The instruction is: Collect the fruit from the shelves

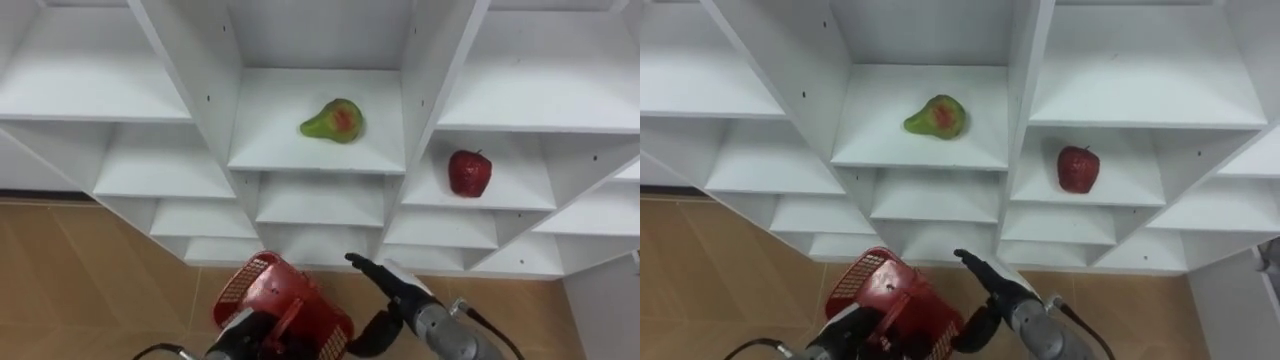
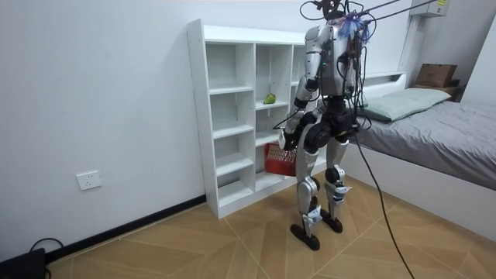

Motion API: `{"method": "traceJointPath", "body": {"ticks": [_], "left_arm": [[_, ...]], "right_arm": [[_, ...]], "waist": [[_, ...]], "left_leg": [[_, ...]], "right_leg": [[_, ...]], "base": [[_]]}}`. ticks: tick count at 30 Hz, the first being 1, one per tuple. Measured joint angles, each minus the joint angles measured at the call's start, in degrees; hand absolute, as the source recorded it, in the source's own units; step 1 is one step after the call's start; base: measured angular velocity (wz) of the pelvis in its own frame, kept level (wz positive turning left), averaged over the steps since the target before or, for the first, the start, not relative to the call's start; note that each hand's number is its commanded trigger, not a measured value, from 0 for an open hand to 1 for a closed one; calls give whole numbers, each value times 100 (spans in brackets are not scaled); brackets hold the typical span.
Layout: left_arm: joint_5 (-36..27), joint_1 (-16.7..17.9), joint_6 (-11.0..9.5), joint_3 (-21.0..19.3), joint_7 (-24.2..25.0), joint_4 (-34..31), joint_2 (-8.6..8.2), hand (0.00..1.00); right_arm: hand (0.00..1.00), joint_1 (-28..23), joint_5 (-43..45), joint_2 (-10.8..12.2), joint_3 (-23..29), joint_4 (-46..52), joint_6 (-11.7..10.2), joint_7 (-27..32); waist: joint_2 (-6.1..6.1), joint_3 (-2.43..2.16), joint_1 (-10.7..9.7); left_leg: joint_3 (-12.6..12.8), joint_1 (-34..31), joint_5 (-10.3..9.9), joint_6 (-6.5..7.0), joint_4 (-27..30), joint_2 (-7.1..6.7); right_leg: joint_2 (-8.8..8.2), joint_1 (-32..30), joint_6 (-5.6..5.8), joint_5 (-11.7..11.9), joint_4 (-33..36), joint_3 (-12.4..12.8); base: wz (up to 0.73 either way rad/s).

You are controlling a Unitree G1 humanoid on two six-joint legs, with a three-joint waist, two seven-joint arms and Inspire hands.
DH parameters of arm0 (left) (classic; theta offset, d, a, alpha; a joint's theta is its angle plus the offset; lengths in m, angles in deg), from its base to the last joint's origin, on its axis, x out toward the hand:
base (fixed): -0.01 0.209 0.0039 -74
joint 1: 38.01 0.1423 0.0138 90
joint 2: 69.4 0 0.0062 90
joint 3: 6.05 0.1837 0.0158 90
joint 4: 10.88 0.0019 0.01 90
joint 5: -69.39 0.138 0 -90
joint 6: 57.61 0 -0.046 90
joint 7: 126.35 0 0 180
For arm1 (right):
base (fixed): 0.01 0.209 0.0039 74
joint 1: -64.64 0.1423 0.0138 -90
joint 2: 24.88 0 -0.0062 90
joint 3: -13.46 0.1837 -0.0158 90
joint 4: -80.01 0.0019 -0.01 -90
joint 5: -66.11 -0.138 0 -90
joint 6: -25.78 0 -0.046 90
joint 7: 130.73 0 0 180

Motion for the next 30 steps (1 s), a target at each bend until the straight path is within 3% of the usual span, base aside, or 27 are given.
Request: {"method": "traceJointPath", "body": {"ticks": [6,9,16,21,28,30], "left_arm": [[-12,133,6,-450,-219,-21,11,100],[-4,133,6,-489,-267,-16,9,100],[-4,394,15,-849,-501,132,-1,100],[-5,458,13,-1054,-595,123,7,100],[-17,635,-1,-1112,-582,122,80,100],[-15,736,0,-1113,-582,65,112,100]], "right_arm": [[0,-266,0,-40,10,885,23,-59],[0,-311,14,-92,10,1190,63,-135],[0,-548,66,-458,65,2408,85,-132],[0,-709,319,-510,284,3140,75,-139],[0,-752,301,-641,325,3737,73,-236],[0,-765,300,-664,413,3992,71,-236]], "waist": [[-129,-70,-10],[-135,-71,-9],[-176,-51,11],[-205,-45,137],[-208,-37,133],[-231,-54,140]], "left_leg": [[7,326,8,-6,-182,2],[6,357,8,-6,-197,-2],[62,786,12,-11,-436,2],[130,929,12,-11,-498,14],[261,1279,10,-14,-650,31],[286,1333,9,-15,-691,35]], "right_leg": [[29,285,9,-3,-125,32],[26,313,11,-3,-140,34],[59,685,24,6,-332,125],[66,758,25,6,-316,196],[107,1035,41,13,-412,317],[116,1050,42,14,-415,334]], "base": [[-1],[0],[-7],[-6],[-10],[-5]]}}
